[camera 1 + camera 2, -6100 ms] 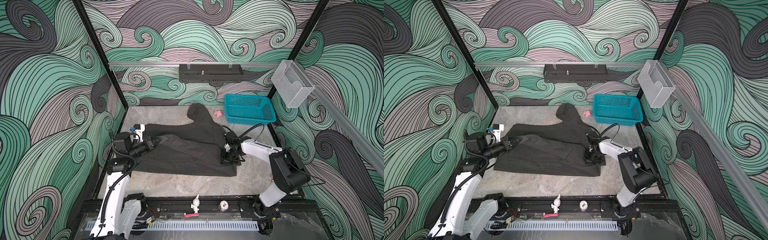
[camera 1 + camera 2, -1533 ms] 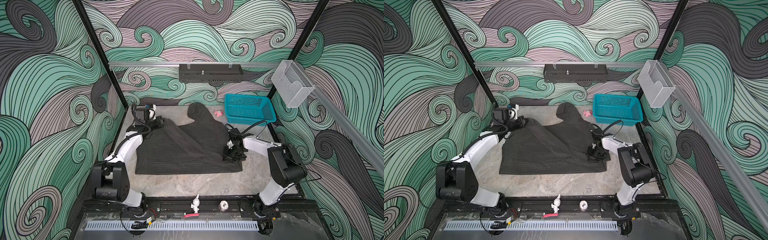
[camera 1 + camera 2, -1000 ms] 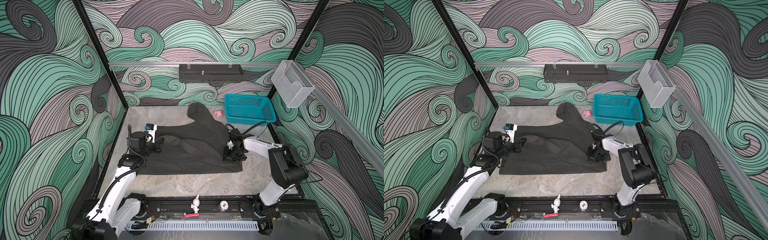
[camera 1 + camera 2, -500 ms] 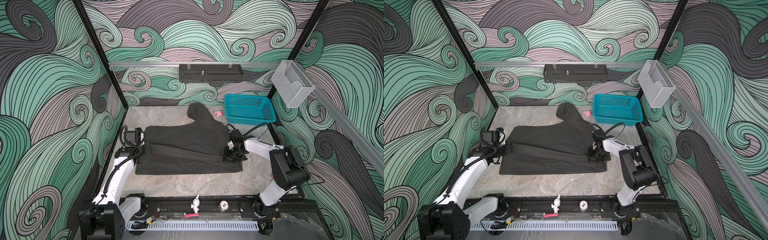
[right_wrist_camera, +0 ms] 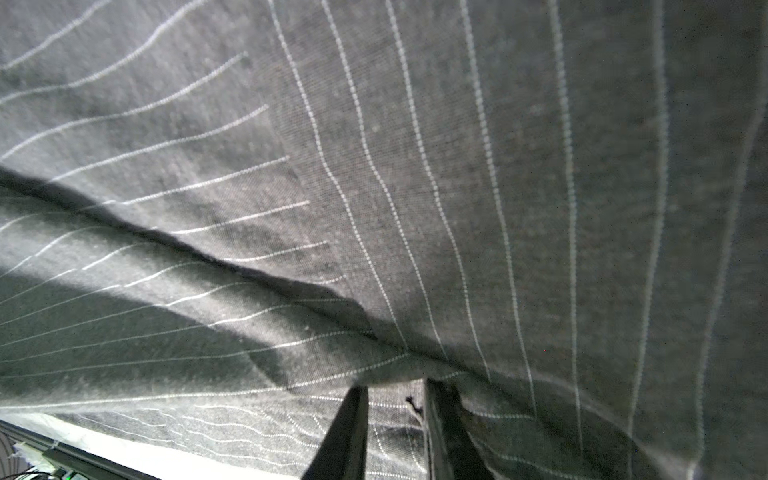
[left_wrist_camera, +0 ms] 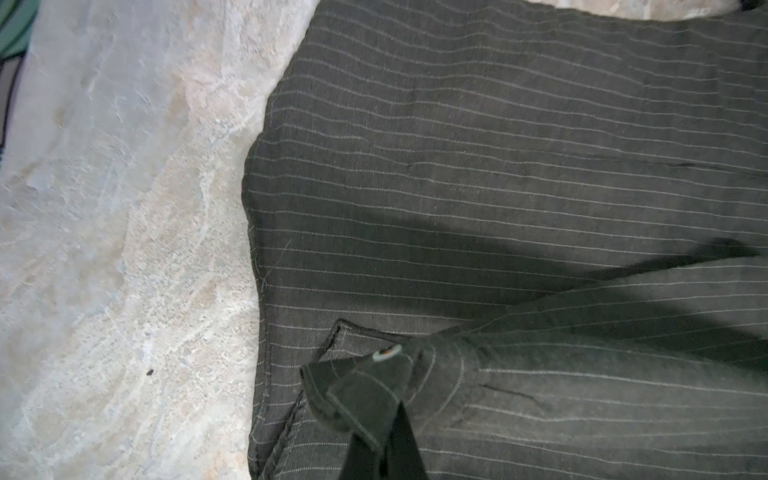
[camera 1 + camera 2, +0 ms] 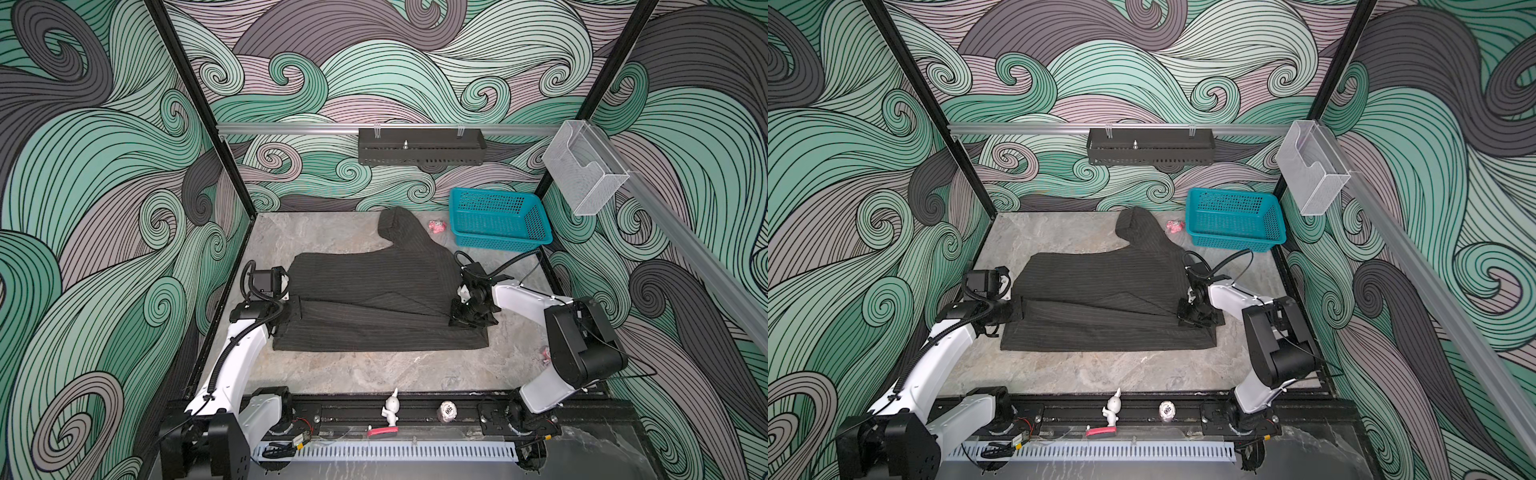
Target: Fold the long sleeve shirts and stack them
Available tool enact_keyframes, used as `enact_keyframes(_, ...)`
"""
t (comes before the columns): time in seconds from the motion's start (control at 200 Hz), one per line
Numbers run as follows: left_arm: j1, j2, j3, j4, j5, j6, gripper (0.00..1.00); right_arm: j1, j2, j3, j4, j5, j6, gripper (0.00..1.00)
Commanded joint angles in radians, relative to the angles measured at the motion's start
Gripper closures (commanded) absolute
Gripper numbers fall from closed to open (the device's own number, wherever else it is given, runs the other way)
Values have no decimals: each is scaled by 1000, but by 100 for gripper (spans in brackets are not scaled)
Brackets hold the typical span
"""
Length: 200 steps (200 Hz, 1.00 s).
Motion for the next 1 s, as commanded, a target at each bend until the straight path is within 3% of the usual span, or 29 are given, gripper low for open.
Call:
enact_keyframes(0.0,14,42,47,-42,26,-42,86,-2,-2,-44,-85,71,-11,73)
enact_keyframes(0.11,14,115,105,-115,112,-68,47,-2,-7,-42,-93,75,-20,73)
enact_keyframes(0.21,14,178,202,-255,167,-98,40,-2,-9,-37,-93,75,-24,72)
enact_keyframes(0.41,19,48,174,-196,205,-294,38,-3,-7,-30,-94,73,-29,71)
enact_keyframes(0.651,45,63,81,-183,281,-620,46,-2,-17,-23,-95,61,-32,68)
enact_keyframes(0.756,42,84,35,-45,361,-637,54,-2,-41,-15,-112,43,-31,60)
enact_keyframes(0.996,-42,366,197,-83,369,-538,63,42,-162,99,-187,50,-33,39)
